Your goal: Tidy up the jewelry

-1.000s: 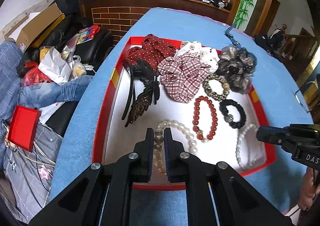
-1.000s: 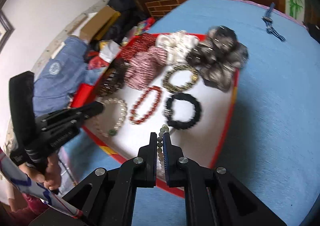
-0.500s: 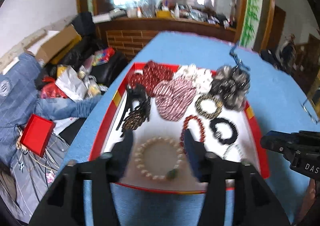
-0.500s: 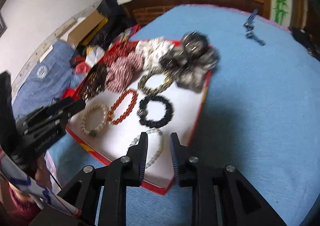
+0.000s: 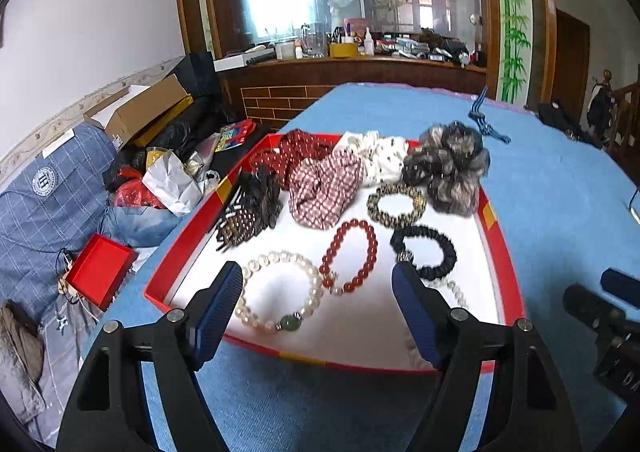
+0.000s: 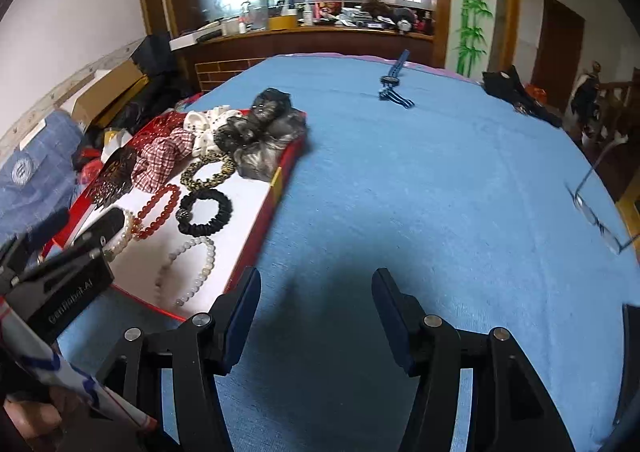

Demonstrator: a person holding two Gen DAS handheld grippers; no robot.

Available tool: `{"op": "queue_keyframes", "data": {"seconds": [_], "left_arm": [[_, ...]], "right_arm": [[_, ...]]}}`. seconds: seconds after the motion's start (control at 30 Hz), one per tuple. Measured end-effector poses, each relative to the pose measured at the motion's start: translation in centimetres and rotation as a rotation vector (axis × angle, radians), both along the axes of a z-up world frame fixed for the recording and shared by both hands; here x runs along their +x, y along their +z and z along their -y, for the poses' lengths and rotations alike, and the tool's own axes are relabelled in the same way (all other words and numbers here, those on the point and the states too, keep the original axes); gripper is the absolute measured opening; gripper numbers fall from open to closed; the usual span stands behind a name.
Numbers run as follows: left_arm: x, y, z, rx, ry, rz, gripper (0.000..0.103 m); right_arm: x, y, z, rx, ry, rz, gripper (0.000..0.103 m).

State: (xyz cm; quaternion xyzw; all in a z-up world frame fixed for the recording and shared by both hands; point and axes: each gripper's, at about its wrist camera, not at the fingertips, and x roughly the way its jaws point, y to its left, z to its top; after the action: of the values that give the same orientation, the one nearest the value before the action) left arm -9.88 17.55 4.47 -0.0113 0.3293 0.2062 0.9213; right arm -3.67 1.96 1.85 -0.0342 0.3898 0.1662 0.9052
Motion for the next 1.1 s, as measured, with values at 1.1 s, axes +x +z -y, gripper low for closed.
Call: {"op": "queue_keyframes", "data": {"seconds": [1.1], "left_arm": [[-1.2,-1.1,-1.9,0.002,0.06,-0.004,0.078]], "right_arm": [[-1.6,-0.8,-3.3,-0.063,0.067,0.015,0.077]]}}
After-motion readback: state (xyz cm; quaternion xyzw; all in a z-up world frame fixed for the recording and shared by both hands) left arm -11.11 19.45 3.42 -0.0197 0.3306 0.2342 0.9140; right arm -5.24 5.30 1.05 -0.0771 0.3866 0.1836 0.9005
